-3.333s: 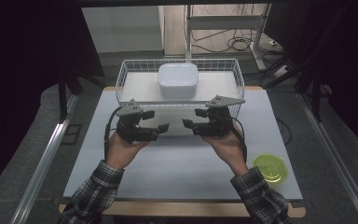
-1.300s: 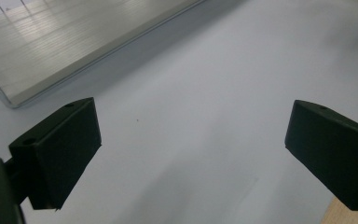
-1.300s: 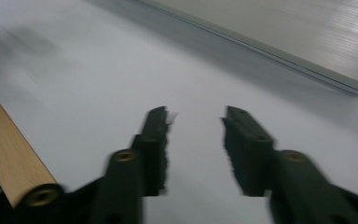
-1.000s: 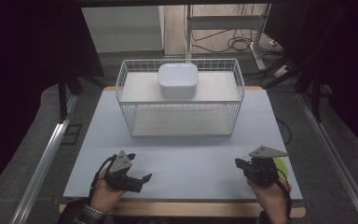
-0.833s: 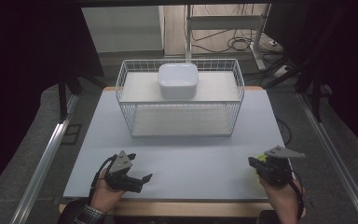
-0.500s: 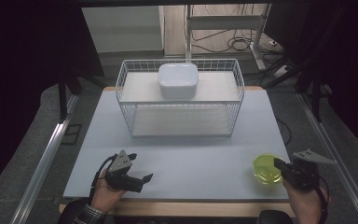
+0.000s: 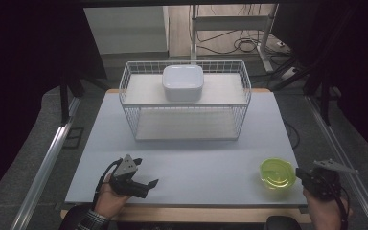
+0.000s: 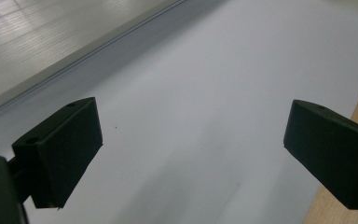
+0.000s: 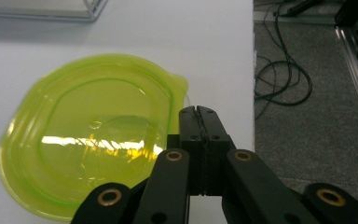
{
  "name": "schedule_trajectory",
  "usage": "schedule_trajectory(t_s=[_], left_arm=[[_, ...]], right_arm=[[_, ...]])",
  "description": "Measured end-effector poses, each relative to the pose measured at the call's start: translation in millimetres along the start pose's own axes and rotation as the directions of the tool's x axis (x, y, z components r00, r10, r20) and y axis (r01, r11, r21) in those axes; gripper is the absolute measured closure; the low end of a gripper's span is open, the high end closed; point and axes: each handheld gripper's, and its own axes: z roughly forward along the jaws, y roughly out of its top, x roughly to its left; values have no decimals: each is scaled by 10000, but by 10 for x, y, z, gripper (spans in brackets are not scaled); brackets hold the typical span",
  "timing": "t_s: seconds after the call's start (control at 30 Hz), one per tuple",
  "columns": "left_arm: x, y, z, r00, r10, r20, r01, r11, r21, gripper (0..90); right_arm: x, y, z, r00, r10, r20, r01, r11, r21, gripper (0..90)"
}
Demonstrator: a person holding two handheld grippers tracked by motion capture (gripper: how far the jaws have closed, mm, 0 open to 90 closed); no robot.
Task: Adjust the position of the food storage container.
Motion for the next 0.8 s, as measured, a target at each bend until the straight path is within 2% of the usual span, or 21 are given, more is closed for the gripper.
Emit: schedule_trajectory(t_s=[0.13,0.47,0.63,0.8], left_arm=[[-6,0,6,10000,29,27,-29,10000,51,40],[-10,1,18,10000,64,37,-64,9999,134,41],[-13,2,20,10000,79,34,-79,9998,160,41],[-21,3,25,9999,105,54,-106,9998,179,41]], right_arm=[[-12,-21,20,10000,17,85,-18,9998,179,900],[135,-34,110,9987,-22,-516,49,9987,504,900],[248,-31,164,9949,-150,-998,222,9972,719,899],[410,-12,210,9865,-394,-1587,532,9950,840,899]])
